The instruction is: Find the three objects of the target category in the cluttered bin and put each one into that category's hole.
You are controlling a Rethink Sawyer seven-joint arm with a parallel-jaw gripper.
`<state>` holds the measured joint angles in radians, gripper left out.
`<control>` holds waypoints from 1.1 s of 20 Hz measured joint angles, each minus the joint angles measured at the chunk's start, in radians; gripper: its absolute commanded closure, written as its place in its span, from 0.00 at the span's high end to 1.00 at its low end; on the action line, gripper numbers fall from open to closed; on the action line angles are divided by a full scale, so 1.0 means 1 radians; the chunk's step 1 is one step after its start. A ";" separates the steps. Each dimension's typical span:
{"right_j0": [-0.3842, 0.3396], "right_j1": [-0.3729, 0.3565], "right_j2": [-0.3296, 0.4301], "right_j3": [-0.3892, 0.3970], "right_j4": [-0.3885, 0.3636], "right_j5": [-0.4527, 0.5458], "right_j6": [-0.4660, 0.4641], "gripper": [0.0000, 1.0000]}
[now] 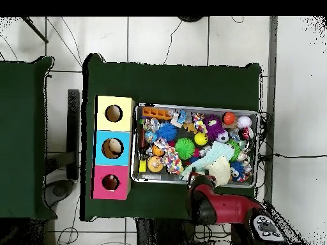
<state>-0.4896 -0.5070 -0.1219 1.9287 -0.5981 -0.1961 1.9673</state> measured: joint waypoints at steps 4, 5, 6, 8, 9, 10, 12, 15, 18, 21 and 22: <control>0.027 0.019 -0.026 -0.045 0.049 0.076 0.000 1.00; 0.029 0.022 -0.027 -0.053 0.052 0.090 0.000 1.00; 0.029 0.024 -0.027 -0.059 0.055 0.099 0.000 1.00; 0.021 0.034 -0.023 -0.079 0.053 0.119 0.000 1.00; 0.010 0.038 -0.016 -0.083 0.045 0.117 0.000 1.00; -0.008 0.044 -0.005 -0.088 0.029 0.108 0.000 1.00; -0.043 0.058 0.012 -0.093 -0.012 0.068 0.000 1.00; -0.087 0.086 0.013 -0.088 -0.091 -0.077 0.000 1.00; -0.099 0.109 -0.006 -0.081 -0.133 -0.192 0.000 1.00; -0.104 0.150 -0.040 -0.081 -0.155 -0.337 0.000 1.00; -0.104 0.157 -0.046 -0.081 -0.155 -0.360 0.000 1.00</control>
<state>-0.5937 -0.3498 -0.1684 1.8474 -0.7533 -0.5559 1.9673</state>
